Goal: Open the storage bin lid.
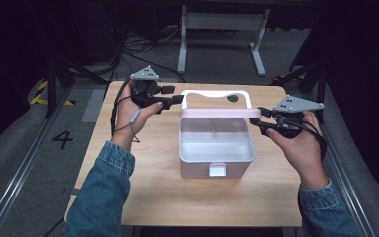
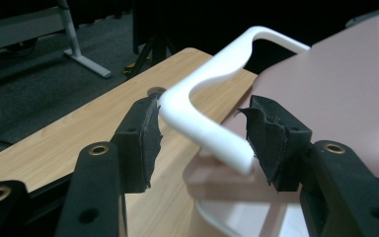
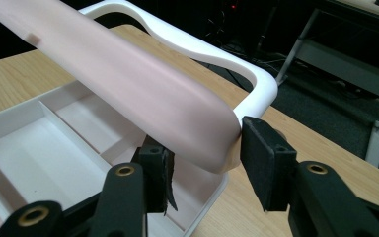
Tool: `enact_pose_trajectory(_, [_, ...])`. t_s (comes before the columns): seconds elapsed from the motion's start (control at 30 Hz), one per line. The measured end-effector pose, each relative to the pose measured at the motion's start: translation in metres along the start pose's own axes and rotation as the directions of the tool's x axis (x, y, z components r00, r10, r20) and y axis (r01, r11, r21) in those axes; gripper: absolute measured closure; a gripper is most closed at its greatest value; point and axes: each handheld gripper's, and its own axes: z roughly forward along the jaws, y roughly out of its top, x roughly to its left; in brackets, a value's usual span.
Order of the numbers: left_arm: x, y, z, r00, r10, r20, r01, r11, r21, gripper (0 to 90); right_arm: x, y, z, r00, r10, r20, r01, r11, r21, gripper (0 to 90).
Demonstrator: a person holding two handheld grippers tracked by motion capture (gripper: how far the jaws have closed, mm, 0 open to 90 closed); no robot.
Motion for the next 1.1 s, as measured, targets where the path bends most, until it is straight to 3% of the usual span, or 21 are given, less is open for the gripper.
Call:
enact_pose_trajectory(0.43, [-0.009, -0.035, -0.032, 0.9971, 0.037, -0.067, -0.034, 0.9988, 0.036, 46.8, -0.002, 0.009, 0.002, 0.9987, 0.006, 0.05, -0.005, 1.0, -0.004, 65.5])
enact_pose_trajectory(0.8, [-0.018, -0.06, -0.045, 0.9972, 0.019, -0.072, -0.017, 0.9995, 0.028, 46.4, -0.008, 0.017, 0.006, 0.9951, 0.045, 0.088, -0.044, 0.999, -0.013, 72.8])
enact_pose_trajectory(1.1, [-0.018, -0.074, -0.046, 0.9979, -0.001, -0.064, 0.004, 0.9988, 0.049, 44.8, -0.015, 0.023, 0.013, 0.9923, 0.04, 0.118, -0.039, 0.999, -0.01, 77.0])
